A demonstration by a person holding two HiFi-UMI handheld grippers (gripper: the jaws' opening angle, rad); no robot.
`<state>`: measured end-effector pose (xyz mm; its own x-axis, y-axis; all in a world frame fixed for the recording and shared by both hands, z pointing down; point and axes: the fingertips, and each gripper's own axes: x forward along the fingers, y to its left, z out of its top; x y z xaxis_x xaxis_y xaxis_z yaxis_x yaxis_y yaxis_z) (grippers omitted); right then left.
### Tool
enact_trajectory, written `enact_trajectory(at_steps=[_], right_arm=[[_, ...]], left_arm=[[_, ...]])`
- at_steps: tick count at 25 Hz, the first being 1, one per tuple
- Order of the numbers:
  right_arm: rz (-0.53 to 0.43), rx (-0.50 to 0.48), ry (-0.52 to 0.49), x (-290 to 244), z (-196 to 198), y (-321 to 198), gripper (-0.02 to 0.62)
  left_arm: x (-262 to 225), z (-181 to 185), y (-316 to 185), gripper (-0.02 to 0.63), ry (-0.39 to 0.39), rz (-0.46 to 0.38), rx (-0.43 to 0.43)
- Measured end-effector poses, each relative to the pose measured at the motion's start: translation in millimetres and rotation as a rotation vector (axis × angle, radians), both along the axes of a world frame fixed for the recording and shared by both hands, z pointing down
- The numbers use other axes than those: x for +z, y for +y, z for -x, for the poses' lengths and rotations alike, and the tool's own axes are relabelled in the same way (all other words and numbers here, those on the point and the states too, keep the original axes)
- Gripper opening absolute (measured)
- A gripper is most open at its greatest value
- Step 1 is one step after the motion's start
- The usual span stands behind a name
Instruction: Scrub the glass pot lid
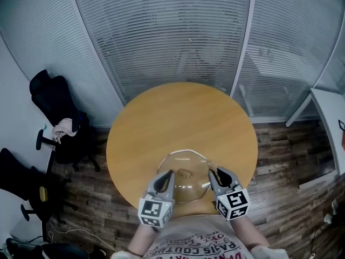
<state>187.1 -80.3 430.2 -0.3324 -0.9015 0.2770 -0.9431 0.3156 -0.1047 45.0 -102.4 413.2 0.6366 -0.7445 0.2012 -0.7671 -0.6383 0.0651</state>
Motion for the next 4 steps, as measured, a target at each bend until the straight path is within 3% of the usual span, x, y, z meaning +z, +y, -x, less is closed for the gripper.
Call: enact_trajectory(at_steps=[4], right_arm=[[0.001,-0.006,0.007,0.4,8.0,-1.0,0.06]], left_arm=[[0.5,6.9,-1.3,0.008,0.003,0.001,0.002]])
